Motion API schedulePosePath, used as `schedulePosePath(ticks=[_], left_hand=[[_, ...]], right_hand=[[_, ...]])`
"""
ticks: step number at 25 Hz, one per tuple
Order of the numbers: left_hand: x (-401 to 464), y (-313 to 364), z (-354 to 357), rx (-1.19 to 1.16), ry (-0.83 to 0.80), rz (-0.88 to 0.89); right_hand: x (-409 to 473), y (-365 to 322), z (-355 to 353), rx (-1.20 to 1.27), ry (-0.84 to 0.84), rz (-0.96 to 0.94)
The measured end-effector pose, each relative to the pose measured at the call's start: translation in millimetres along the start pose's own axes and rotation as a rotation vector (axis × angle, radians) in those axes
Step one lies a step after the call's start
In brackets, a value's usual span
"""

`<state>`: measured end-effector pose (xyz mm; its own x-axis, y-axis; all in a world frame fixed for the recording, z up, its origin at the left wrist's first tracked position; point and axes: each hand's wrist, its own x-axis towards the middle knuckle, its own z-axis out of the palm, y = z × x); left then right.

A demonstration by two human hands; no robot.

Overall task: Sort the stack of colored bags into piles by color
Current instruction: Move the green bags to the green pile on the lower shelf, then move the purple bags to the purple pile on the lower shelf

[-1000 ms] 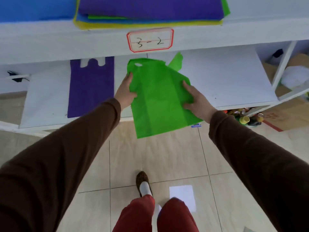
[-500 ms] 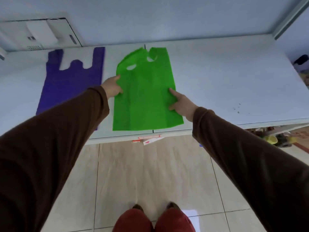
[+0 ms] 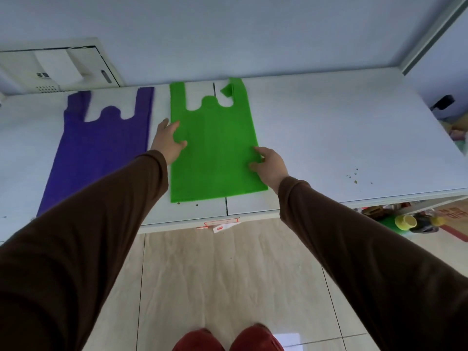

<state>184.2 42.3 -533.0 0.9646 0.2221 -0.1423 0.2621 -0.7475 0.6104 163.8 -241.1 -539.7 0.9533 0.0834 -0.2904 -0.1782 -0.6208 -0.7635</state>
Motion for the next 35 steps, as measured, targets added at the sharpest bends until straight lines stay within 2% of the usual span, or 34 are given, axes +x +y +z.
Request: schedulePosePath(ticks=[2, 6, 13, 18, 22, 25, 28, 31, 35], left_hand=[[-20.9, 6.3, -3.5, 0.057, -0.017, -0.022], [-94.9, 43.3, -24.8, 0.132, -0.109, 0.046], [-231.0, 151.3, -129.2, 0.174, -0.199, 0.250], [-319.6, 215.1, -220.3, 0.156, -0.153, 0.436], [-361.9, 255.1, -291.2, 0.167, -0.038, 0.606], [-356.3, 274.0, -331.8, 0.165, 0.057, 0.645], [-320.8, 283.4, -354.9, 0.145, 0.086, 0.632], [-268.5, 288.3, -371.2, 0.091, 0.109, 0.578], [-189.1, 287.9, -382.4, 0.134, 0.089, 0.487]], right_hand=[[-23.1, 1.9, -10.6, -0.104, 0.006, -0.009], [-86.8, -12.4, -47.8, -0.125, 0.034, -0.014], [-204.3, -109.6, -134.2, -0.250, 0.051, -0.281], [-301.2, -184.0, -199.0, -0.330, 0.130, -0.556], [-350.6, -241.4, -241.0, -0.292, 0.234, -0.637], [-351.0, -277.5, -265.4, -0.254, 0.308, -0.623], [-328.3, -306.1, -282.3, -0.228, 0.343, -0.563], [-292.0, -328.2, -290.3, -0.230, 0.366, -0.487], [-232.3, -337.3, -293.4, -0.269, 0.347, -0.305]])
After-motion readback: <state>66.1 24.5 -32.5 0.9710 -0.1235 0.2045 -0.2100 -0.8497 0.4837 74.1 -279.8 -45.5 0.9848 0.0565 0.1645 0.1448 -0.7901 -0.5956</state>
